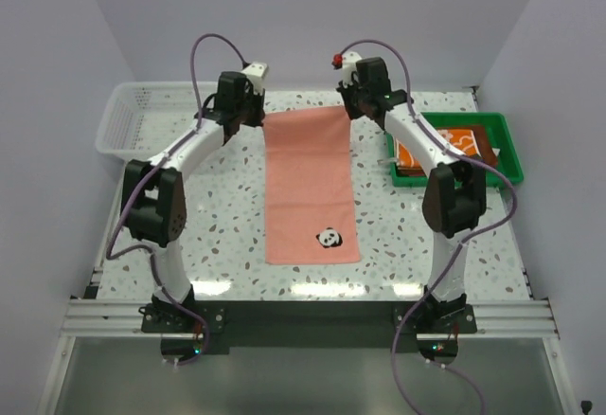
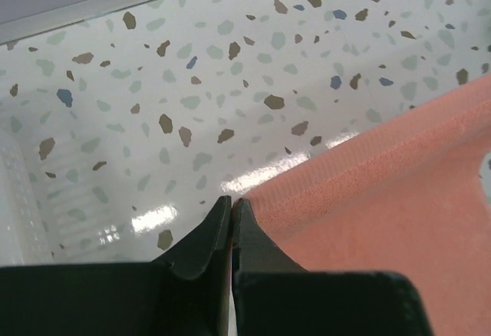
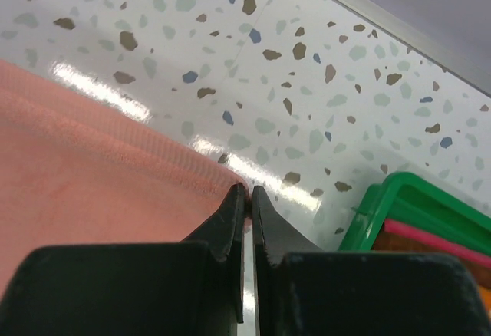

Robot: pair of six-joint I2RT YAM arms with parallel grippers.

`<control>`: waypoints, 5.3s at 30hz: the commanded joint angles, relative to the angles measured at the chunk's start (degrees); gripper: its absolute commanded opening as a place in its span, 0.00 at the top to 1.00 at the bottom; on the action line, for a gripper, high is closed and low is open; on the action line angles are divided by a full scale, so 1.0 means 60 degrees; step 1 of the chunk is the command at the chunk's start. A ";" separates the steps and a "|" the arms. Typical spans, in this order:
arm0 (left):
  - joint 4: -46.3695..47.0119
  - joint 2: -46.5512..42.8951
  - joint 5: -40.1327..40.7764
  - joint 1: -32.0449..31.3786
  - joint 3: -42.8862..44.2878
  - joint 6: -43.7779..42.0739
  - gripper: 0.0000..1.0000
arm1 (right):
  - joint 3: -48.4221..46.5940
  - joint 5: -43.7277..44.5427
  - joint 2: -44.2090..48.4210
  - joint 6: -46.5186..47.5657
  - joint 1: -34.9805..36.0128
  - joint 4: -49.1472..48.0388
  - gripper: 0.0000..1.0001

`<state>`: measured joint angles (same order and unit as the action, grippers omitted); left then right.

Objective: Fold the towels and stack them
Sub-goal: Fold the towel

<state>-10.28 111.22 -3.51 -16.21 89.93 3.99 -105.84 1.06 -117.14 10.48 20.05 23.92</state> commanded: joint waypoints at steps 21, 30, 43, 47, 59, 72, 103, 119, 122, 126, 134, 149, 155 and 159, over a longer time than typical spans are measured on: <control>-0.2153 -0.5103 -0.0324 -0.1032 -0.6140 0.2542 1.00 | 0.6009 0.0409 0.4597 -0.2581 0.1374 0.3131 1.00; -0.2578 -0.5660 0.0292 -0.1166 -0.6009 0.2675 1.00 | 0.5746 0.0498 0.5036 -0.2508 0.1477 0.3673 1.00; -0.2711 -0.6130 0.0014 -0.1591 -0.7529 0.3495 1.00 | 0.7473 -0.0423 0.5257 -0.3445 0.1916 0.3411 1.00; -0.2330 -0.5778 -0.0119 -0.1678 -0.7957 0.3729 1.00 | 0.8030 -0.0777 0.4760 -0.3826 0.1946 0.2987 1.00; -0.2824 -0.5367 0.0481 -0.1840 -0.7593 0.3774 1.00 | 0.7739 -0.0191 0.4362 -0.3988 0.1960 0.3072 1.00; -0.4262 -0.6729 0.0234 -0.2205 -0.6652 0.3949 1.00 | 0.7356 0.0307 0.5914 -0.3944 0.1960 0.4333 1.00; -0.2783 -0.6012 0.0321 -0.3129 -0.8997 0.4770 0.97 | 0.9349 -0.0499 0.5065 -0.5028 0.1990 0.2883 1.00; -0.4028 -0.7359 0.0805 -0.3158 -0.7840 0.4755 1.00 | 0.8485 -0.0307 0.6735 -0.5160 0.2019 0.4113 1.00; -0.3868 -0.7418 0.0658 -0.3144 -0.8132 0.4784 1.00 | 0.8865 -0.0367 0.6809 -0.5306 0.2034 0.3924 1.00; -0.3473 -0.7097 0.0397 -0.3158 -0.8469 0.4799 1.00 | 0.9290 -0.0601 0.6575 -0.5438 0.2048 0.3500 1.00; -0.2710 -0.6262 0.0204 -0.3246 -0.9216 0.4814 1.00 | 0.9833 -0.0558 0.5755 -0.5541 0.2077 0.2796 1.00; -0.3003 -0.8193 -0.0440 -0.4196 -0.9992 0.6086 0.58 | 1.0711 -0.1172 0.7420 -0.6448 0.3292 0.2971 0.73; -0.3119 -0.9790 -0.0325 -0.4916 -1.0345 0.7054 0.43 | 1.1108 -0.0998 0.8768 -0.7371 0.4436 0.3453 0.72; -0.3339 -0.9968 0.0304 -0.4901 -0.9630 0.7216 0.43 | 1.0304 -0.0119 0.9094 -0.7110 0.4436 0.3484 0.72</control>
<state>-29.23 51.53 -4.93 -45.43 28.36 44.49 -39.64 -4.01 -64.05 -31.07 46.59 44.05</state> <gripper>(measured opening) 0.565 0.279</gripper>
